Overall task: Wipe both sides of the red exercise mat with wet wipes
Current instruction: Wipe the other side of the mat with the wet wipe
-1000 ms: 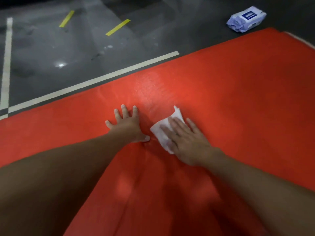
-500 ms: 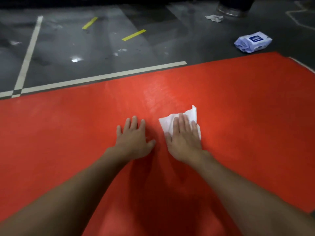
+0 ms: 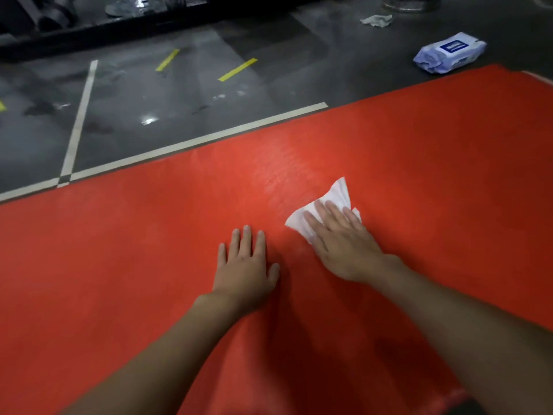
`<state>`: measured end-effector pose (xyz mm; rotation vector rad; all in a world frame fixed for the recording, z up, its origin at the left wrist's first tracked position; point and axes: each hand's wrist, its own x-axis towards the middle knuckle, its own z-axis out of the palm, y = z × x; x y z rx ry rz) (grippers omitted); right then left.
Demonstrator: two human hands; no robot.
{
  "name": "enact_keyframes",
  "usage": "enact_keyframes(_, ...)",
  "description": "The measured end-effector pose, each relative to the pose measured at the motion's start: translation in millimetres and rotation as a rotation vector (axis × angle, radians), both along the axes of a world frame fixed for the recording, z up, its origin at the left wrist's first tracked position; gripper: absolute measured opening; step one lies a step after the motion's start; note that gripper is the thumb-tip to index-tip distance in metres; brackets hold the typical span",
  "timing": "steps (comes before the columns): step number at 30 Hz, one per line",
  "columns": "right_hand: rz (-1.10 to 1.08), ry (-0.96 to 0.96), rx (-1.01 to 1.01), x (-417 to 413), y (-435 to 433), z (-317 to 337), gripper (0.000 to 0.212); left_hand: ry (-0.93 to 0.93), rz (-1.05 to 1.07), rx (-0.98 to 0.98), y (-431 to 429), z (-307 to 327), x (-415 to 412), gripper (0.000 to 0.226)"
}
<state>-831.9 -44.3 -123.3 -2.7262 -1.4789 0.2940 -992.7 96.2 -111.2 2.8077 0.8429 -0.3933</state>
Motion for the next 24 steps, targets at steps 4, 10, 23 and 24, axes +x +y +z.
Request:
enact_keyframes(4, 0.087, -0.049, 0.012, -51.9, 5.2, -7.6, 0.066, 0.005, -0.015, -0.007, -8.0, 2.9, -9.6, 0.074)
enact_keyframes(10, -0.04, -0.021, -0.027, -20.3, -8.4, 5.3, 0.057, 0.027, -0.053, 0.004, -21.4, 1.4, -26.3, 0.074)
enact_keyframes(23, 0.177, -0.013, -0.011, -84.7, -32.3, -2.1, 0.066, 0.043, -0.096, 0.016, -40.5, 6.9, -47.8, 0.074)
enact_keyframes(24, 0.278, 0.002, -0.034, -76.6, -40.8, -2.0, 0.063, 0.043, -0.098, 0.008, -40.4, 7.3, -48.1, 0.075)
